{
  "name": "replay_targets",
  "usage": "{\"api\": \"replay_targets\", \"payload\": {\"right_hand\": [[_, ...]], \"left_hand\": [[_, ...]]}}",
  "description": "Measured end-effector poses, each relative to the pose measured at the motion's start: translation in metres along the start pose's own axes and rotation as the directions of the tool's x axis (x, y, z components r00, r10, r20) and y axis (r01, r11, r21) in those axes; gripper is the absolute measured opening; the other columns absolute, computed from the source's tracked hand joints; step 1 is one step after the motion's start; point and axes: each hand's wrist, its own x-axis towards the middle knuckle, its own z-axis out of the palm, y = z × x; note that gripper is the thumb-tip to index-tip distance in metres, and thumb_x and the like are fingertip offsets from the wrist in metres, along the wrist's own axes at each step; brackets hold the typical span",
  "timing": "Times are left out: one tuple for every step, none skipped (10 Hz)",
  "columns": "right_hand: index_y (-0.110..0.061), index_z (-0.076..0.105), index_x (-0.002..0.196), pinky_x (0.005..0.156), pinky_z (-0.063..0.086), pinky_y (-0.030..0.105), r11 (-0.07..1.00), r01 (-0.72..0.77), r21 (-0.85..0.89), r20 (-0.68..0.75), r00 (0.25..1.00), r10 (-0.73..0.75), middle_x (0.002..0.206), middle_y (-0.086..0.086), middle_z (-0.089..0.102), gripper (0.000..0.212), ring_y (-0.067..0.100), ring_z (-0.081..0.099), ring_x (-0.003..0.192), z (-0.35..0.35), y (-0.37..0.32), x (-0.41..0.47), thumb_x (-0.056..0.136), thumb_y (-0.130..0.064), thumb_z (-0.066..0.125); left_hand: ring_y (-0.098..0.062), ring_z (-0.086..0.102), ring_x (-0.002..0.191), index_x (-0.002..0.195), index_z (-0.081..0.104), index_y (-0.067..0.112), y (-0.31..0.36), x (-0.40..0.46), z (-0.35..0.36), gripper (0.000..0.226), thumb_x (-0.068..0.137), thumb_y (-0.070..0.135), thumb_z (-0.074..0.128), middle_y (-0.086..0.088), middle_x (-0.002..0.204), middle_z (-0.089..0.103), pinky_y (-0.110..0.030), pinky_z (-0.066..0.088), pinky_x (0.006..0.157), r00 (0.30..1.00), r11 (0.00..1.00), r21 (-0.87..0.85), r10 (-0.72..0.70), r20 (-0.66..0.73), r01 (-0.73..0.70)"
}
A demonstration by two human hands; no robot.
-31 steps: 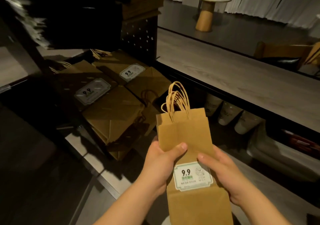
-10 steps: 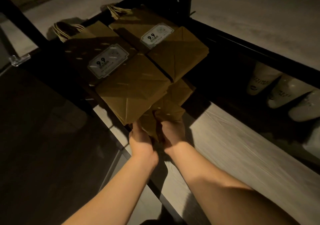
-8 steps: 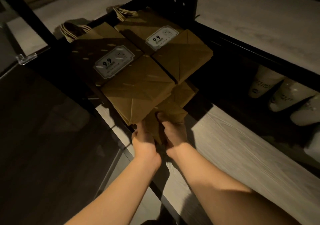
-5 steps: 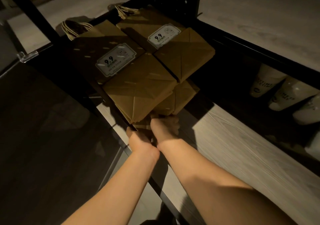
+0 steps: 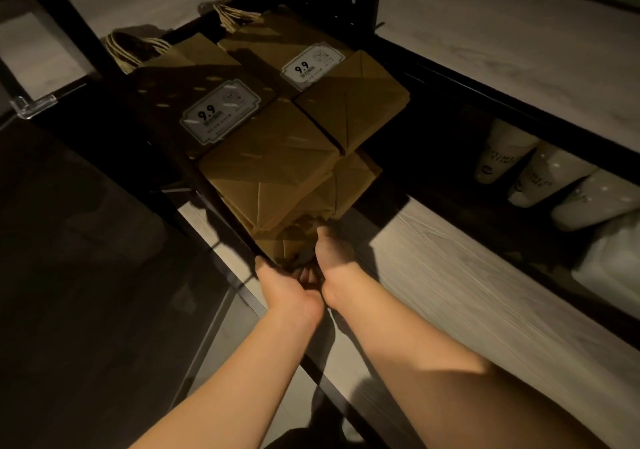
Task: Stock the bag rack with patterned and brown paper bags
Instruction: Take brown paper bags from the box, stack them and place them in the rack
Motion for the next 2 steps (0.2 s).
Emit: {"api": "replay_targets", "payload": {"right_hand": [[-0.016,0.058,0.124,0.092,0.061,0.042,1.000,-0.007,0.008,-0.050,0.999,0.007,0.091,0.010,0.066,0.041,0.025,0.070,0.084,-0.024,-0.003,-0.012,0.108,-0.050,0.043],[-0.018,0.058,0.136,0.099,0.054,0.047,0.995,0.083,0.055,-0.132,0.988,-0.075,0.105,0.007,0.069,0.042,0.025,0.066,0.098,-0.052,0.003,-0.023,0.107,-0.047,0.047]], "left_hand": [[-0.032,0.065,0.118,0.124,0.063,0.018,-0.018,-0.012,-0.001,0.049,0.097,0.059,0.056,-0.014,0.128,0.066,-0.047,0.051,0.107,0.998,0.999,-0.006,-0.038,0.050,0.039],[-0.036,0.063,0.119,0.121,0.060,0.017,-0.038,-0.030,0.007,0.037,0.101,0.048,0.054,-0.016,0.130,0.062,-0.052,0.050,0.108,0.995,0.999,0.018,-0.044,0.093,0.043]]}}
